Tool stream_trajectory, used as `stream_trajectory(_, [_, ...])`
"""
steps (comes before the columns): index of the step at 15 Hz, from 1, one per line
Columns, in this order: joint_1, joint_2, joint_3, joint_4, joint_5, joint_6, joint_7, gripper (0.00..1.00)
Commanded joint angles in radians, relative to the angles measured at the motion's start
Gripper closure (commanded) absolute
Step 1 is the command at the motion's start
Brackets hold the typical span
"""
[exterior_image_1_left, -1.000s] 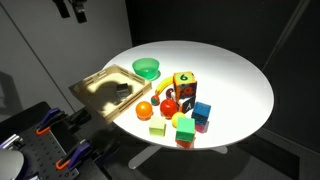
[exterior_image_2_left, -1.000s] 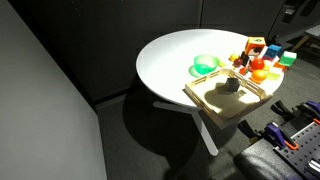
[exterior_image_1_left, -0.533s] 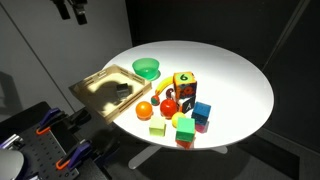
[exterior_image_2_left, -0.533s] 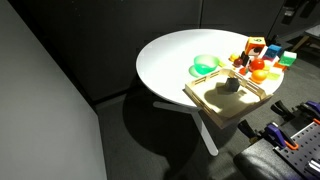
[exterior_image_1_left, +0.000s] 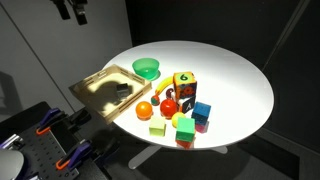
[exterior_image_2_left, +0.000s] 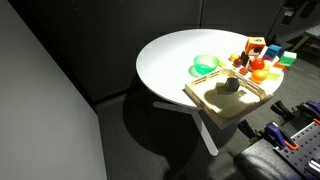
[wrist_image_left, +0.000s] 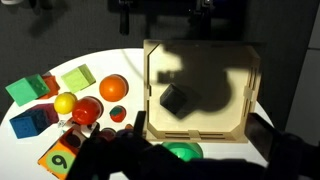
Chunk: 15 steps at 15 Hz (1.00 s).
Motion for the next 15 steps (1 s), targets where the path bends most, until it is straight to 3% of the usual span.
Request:
stream_trajectory(1, [0.006, -0.001, -0.004, -0.004, -0.002, 0.010, 0.004, 0.00])
stream_trajectory(10, [0.001, 0.005, -0.001, -0.003, -0.012, 0.014, 0.008, 0.00])
stream_trajectory(11, [0.001, 0.006, -0.001, -0.003, -0.012, 0.015, 0.008, 0.06])
stream_trajectory(13, [0.001, 0.006, -0.001, -0.005, -0.012, 0.018, 0.007, 0.30])
stream_trajectory(15, [0.002, 0.009, -0.002, -0.005, -0.013, 0.021, 0.005, 0.39])
